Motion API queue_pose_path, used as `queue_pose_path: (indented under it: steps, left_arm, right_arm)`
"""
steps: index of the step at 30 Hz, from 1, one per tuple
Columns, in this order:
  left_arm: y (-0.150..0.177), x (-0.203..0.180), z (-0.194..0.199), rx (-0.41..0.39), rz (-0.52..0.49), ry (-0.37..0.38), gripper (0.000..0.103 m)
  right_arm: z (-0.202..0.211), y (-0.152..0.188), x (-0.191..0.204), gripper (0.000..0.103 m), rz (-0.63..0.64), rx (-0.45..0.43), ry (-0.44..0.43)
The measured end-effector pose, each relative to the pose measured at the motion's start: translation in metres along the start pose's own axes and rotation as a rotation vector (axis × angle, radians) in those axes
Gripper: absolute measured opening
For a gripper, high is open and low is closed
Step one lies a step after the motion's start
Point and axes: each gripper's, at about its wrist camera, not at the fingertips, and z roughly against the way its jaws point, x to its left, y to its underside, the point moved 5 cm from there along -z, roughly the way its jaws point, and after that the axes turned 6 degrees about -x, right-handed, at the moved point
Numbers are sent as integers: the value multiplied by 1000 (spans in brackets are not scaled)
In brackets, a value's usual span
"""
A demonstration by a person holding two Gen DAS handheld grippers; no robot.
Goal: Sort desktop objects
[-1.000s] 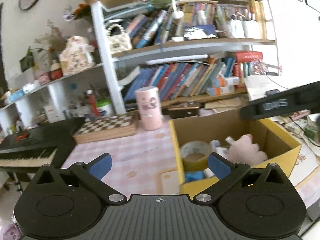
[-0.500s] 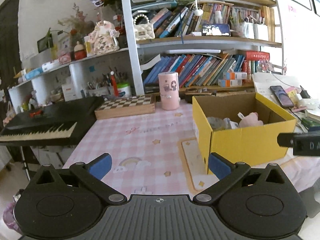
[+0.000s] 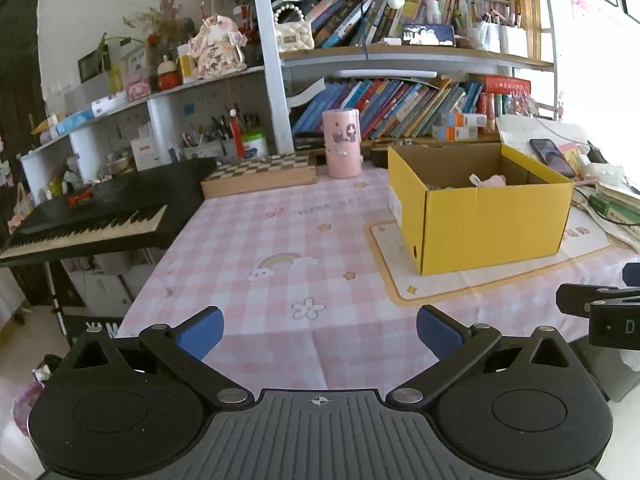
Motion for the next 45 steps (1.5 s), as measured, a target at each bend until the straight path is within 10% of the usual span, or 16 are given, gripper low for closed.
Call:
queue_pose_path:
  steps: [22, 45]
  left_arm:
    - [20, 16, 5, 78, -6, -28, 103]
    - [21, 14, 0, 90, -1, 10, 103]
  right_arm:
    - [9, 18, 30, 103, 7, 59, -27]
    - [5, 19, 31, 103, 5, 79, -23]
